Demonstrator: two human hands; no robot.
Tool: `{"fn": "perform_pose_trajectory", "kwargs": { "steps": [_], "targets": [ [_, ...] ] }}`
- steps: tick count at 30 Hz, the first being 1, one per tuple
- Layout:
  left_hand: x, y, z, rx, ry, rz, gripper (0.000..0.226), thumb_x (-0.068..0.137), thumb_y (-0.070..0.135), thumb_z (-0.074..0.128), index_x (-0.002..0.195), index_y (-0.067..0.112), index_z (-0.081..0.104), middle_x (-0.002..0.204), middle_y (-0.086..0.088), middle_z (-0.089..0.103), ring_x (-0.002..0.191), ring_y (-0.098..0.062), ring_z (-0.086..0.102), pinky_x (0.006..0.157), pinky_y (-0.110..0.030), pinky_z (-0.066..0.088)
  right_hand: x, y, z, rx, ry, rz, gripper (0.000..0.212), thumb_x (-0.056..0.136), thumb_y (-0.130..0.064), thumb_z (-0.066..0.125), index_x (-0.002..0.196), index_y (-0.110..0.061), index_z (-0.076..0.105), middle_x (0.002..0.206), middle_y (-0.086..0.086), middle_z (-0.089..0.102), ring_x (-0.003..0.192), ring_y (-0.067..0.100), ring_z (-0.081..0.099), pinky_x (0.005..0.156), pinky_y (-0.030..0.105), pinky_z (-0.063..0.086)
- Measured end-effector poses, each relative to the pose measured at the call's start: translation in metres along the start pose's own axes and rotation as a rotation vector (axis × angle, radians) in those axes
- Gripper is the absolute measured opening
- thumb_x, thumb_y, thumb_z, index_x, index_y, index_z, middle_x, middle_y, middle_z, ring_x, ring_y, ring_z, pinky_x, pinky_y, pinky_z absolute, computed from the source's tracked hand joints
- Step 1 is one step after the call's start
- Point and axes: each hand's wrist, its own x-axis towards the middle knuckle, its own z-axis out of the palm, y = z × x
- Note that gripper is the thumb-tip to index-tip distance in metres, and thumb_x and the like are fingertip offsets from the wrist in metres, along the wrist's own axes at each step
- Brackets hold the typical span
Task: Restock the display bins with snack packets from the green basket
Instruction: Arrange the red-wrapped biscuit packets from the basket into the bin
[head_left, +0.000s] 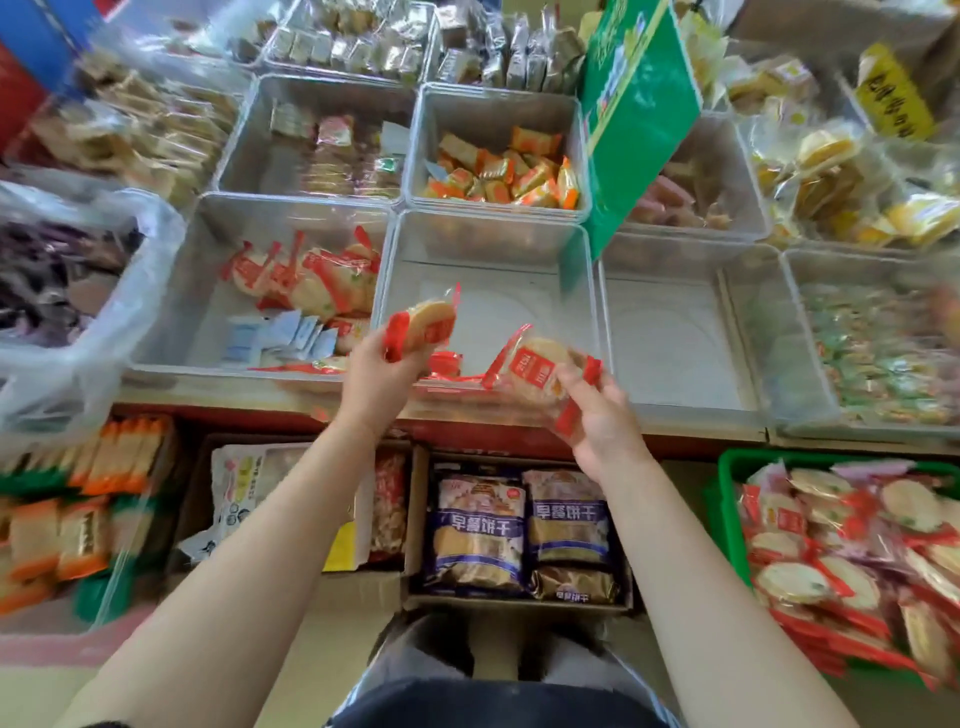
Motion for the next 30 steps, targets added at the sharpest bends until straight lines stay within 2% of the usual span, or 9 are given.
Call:
{"fn": "perform_pose_trajectory", "kwargs": {
  "steps": [2,4,7,12,15,18,23,27,30],
  "targets": [
    [0.027,-0.008,-0.003,0.161,0.017,0.174,0.007,0.088,0.021,0.069,0.094,0.018,0.071,0.078,0.001,0.066,0.079,-0.024,0.066,0.068,-0.033,0.050,0.009,-0.003,0.017,-0.132,0.018,-0.055,0.024,0.093,-0.008,0.065,0.112,-0.021,0.062,0.113,0.014,0.069,0.094,0.027,0.070,0.065,0.039,0.059],
    [0.050,-0.018,0.003,0.296,0.051,0.278,0.013,0.090,0.017,0.065,0.101,0.011,0.070,0.084,-0.003,0.066,0.085,-0.028,0.063,0.070,-0.031,0.043,0.023,-0.007,0.027,-0.349,0.087,-0.138,0.026,0.091,-0.005,0.066,0.112,-0.019,0.063,0.110,0.011,0.070,0.097,0.026,0.070,0.079,0.041,0.060],
    [0.075,-0.031,0.016,0.462,-0.007,0.345,0.020,0.094,0.018,0.061,0.112,0.011,0.065,0.100,-0.013,0.067,0.093,-0.035,0.061,0.075,-0.037,0.046,0.042,-0.016,0.039,-0.774,0.214,-0.322,0.033,0.091,-0.010,0.067,0.123,-0.014,0.065,0.105,-0.001,0.070,0.096,0.015,0.067,0.085,0.023,0.053],
    [0.089,-0.062,0.021,0.758,-0.004,0.535,0.017,0.092,0.018,0.061,0.109,0.016,0.063,0.086,-0.010,0.067,0.077,-0.037,0.061,0.092,-0.044,0.041,0.084,-0.008,0.058,-1.330,0.129,-0.491,0.033,0.094,-0.009,0.058,0.120,-0.025,0.071,0.118,-0.003,0.069,0.109,0.016,0.059,0.092,0.023,0.045],
    [0.086,-0.064,0.021,0.794,0.000,0.534,0.015,0.099,0.022,0.052,0.110,0.016,0.059,0.089,-0.007,0.067,0.079,-0.031,0.064,0.110,-0.049,0.030,0.108,0.004,0.068,-1.500,0.084,-0.347,0.040,0.093,-0.005,0.050,0.120,-0.025,0.072,0.120,-0.001,0.066,0.112,0.020,0.059,0.094,0.026,0.045],
    [0.086,-0.060,0.022,0.802,-0.046,0.510,0.017,0.101,0.025,0.045,0.112,0.017,0.055,0.095,-0.005,0.067,0.083,-0.030,0.065,0.115,-0.049,0.023,0.119,0.014,0.080,-1.711,-0.132,-0.092,0.042,0.093,-0.006,0.050,0.126,-0.026,0.068,0.129,-0.001,0.064,0.121,0.022,0.057,0.098,0.028,0.045],
    [0.087,-0.062,0.022,0.813,-0.049,0.496,0.017,0.100,0.026,0.046,0.113,0.018,0.055,0.093,-0.003,0.066,0.082,-0.028,0.064,0.116,-0.048,0.022,0.127,0.012,0.083,-1.643,-0.271,0.115,0.043,0.093,-0.012,0.049,0.133,-0.023,0.061,0.140,0.000,0.058,0.130,0.020,0.051,0.106,0.028,0.038],
    [0.086,-0.060,0.023,0.833,-0.040,0.505,0.014,0.100,0.025,0.046,0.109,0.020,0.055,0.088,0.000,0.065,0.075,-0.026,0.065,0.116,-0.047,0.020,0.127,-0.003,0.085,-1.471,-0.038,-0.297,0.036,0.090,-0.016,0.054,0.125,-0.019,0.058,0.129,0.002,0.059,0.118,0.022,0.054,0.097,0.037,0.047],
    [0.085,-0.060,0.023,0.865,-0.047,0.501,0.017,0.099,0.027,0.045,0.111,0.021,0.056,0.089,0.002,0.067,0.076,-0.025,0.066,0.116,-0.047,0.019,0.118,-0.005,0.101,-1.547,-0.172,-0.565,0.051,0.081,-0.023,0.065,0.130,-0.023,0.051,0.132,0.001,0.051,0.124,0.023,0.043,0.101,0.041,0.040]
  ]
}}
